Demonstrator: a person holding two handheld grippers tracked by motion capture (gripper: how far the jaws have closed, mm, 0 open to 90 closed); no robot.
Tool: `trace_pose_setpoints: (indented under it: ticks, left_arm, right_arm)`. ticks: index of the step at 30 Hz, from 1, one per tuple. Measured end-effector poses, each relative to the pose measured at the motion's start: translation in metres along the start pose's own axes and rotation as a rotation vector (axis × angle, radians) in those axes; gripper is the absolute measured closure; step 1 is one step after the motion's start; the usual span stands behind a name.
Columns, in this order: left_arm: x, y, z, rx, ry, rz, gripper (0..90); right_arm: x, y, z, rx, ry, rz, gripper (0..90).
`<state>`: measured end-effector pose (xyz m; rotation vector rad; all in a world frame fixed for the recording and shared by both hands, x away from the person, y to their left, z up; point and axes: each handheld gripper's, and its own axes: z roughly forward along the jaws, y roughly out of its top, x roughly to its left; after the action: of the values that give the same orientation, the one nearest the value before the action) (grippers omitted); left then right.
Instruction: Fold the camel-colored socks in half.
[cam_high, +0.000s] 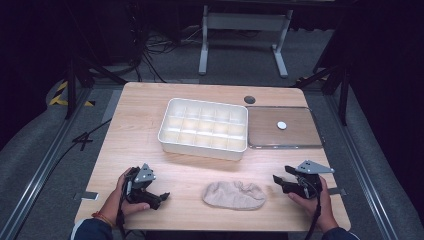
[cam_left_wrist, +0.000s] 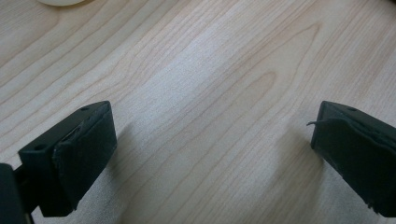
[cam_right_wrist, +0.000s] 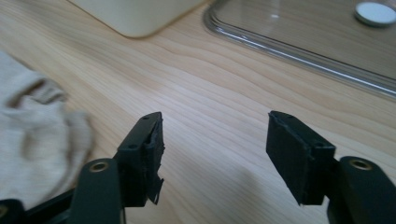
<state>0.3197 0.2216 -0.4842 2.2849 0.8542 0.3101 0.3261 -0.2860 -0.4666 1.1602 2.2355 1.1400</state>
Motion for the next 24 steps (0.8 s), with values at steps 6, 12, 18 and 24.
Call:
trace_pose_setpoints:
  ticks: [6,12,18,24]
  left_arm:
    - [0.000,-0.002,-0.002,0.008,0.009,-0.002,0.5]
    - [-0.001,-0.007,-0.007,0.001,0.029,-0.026,0.5]
    - [-0.002,-0.012,-0.011,0.000,0.035,-0.045,0.5]
    - [-0.002,-0.017,-0.016,0.000,0.061,-0.062,0.8]
  right_arm:
    - [0.020,0.011,0.001,-0.027,0.044,-0.048,45.8]
    - [0.048,0.026,0.008,-0.058,0.141,-0.100,60.2]
    - [0.077,0.033,0.022,-0.043,0.226,-0.163,71.2]
    - [0.100,0.036,0.036,-0.011,0.295,-0.209,74.1]
